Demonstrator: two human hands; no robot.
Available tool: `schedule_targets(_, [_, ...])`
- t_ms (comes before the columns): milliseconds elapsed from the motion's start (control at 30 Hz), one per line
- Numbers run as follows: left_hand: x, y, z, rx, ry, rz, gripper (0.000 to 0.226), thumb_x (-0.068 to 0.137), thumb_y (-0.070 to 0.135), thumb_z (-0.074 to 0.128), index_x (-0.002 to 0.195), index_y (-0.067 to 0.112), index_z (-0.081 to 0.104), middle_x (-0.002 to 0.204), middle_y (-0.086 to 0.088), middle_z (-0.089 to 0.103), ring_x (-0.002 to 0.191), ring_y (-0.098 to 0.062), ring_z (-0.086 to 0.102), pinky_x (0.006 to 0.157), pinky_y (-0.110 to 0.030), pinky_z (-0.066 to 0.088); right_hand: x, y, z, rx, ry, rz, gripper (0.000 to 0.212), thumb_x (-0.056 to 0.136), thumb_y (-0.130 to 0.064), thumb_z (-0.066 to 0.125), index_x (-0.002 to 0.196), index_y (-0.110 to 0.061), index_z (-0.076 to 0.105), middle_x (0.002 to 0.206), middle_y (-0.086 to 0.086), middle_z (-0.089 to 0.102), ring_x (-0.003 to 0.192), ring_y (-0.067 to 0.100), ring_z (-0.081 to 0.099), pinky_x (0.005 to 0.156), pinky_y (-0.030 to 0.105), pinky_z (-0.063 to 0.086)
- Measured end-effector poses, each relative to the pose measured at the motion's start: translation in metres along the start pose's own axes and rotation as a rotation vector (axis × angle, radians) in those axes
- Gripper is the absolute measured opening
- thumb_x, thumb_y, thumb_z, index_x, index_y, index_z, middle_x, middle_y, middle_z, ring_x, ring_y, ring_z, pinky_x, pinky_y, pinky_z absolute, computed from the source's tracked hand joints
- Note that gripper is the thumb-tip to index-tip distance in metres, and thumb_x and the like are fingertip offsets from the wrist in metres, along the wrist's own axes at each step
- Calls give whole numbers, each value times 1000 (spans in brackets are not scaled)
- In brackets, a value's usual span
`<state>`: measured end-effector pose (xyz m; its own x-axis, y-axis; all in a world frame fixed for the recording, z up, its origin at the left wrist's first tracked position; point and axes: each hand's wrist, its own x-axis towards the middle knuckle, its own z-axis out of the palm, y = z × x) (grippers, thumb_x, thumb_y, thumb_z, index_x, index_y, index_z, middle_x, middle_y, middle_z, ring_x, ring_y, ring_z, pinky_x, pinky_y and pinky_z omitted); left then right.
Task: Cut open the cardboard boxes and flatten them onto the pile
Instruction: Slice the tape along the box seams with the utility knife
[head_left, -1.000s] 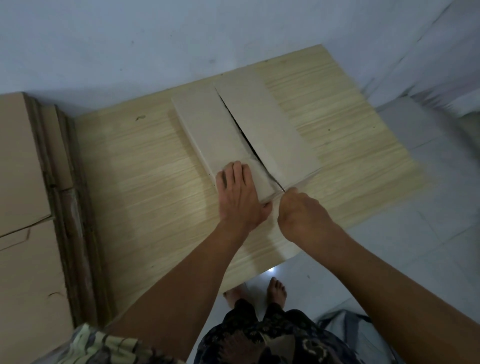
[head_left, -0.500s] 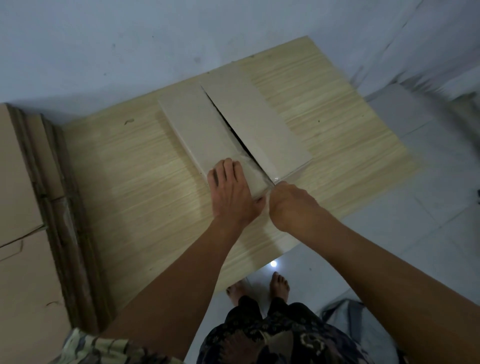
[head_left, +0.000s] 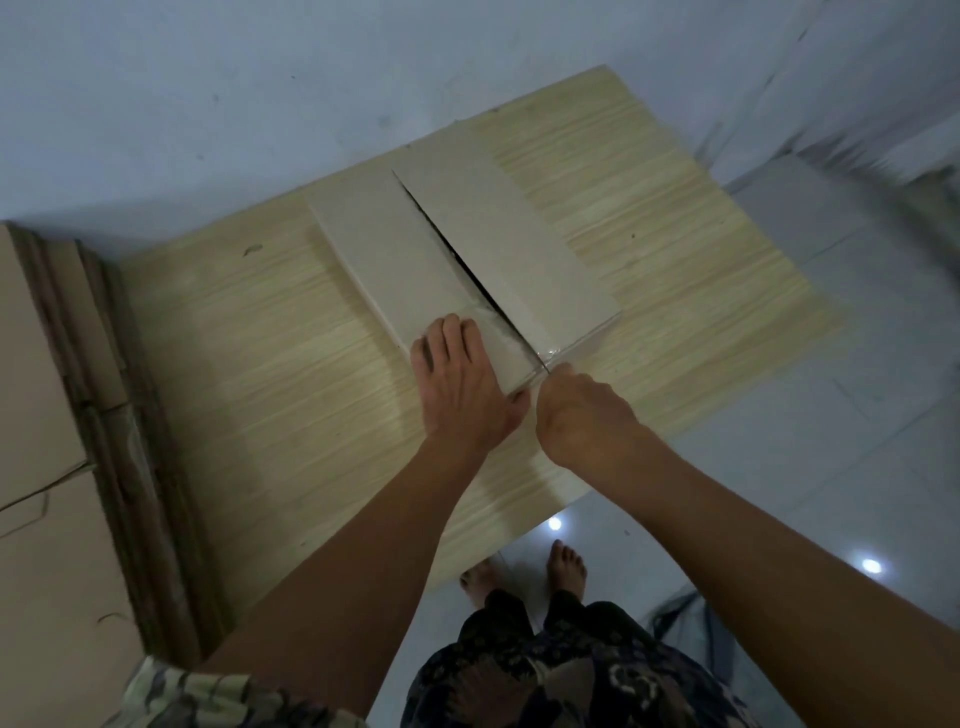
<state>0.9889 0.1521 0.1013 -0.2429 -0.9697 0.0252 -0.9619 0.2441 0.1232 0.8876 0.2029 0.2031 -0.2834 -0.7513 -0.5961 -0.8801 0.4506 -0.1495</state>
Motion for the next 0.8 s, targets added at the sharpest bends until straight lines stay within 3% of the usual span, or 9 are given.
schedule_targets(167, [1, 0, -1, 18, 15, 2, 102, 63, 71, 66, 135, 2, 44, 137, -16, 45, 130, -36, 40, 112, -51, 30, -2, 23, 11, 44, -12, -21, 28, 104, -16, 38, 130, -5, 41, 127, 19, 56, 116, 36, 56, 83, 36, 39])
schedule_targets(300, [2, 2, -6, 21, -69, 11, 107, 64, 70, 66, 146, 10, 35, 144, -17, 35, 137, -37, 31, 115, -51, 23, -6, 41, 14, 133, 16, -41, 30, 108, -27, 31, 127, -8, 46, 117, 18, 61, 97, 30, 58, 79, 35, 40])
schedule_targets(400, [6, 2, -16, -79, -168, 11, 106, 65, 75, 58, 153, 22, 29, 151, -15, 24, 143, -35, 19, 118, -51, 13, -10, 52, 12, 315, -40, -27, 44, 110, -34, 23, 123, -8, 56, 121, 15, 62, 110, 30, 58, 89, 36, 40])
schedule_targets(467, [15, 6, -34, -259, -212, -89, 90, 70, 76, 50, 146, 29, 43, 151, -9, 27, 143, -31, 20, 118, -50, 12, -11, 63, 14, 504, -74, 24, 51, 109, -40, 27, 125, -6, 62, 122, 13, 62, 109, 26, 57, 88, 34, 39])
schedule_targets(567, [41, 19, -55, -458, -262, -313, 51, 89, 61, 46, 124, 30, 67, 143, -5, 40, 137, -28, 31, 113, -49, 20, -11, 76, 16, 786, -99, 80, 51, 103, -50, 46, 110, -5, 70, 92, 4, 61, 80, 15, 54, 71, 29, 40])
schedule_targets(667, [62, 26, -56, -497, -291, -473, 51, 90, 61, 48, 117, 24, 70, 139, -8, 48, 133, -30, 39, 108, -48, 29, -6, 81, 19, 837, -86, 69, 46, 99, -48, 56, 76, -8, 62, 70, 3, 55, 63, 13, 53, 62, 26, 40])
schedule_targets(800, [70, 36, -58, -530, -349, -594, 63, 80, 56, 66, 127, 14, 57, 140, -7, 46, 135, -30, 37, 109, -48, 33, -4, 81, 18, 943, -112, 96, 44, 99, -44, 60, 78, -6, 66, 66, 5, 66, 58, 14, 61, 56, 26, 48])
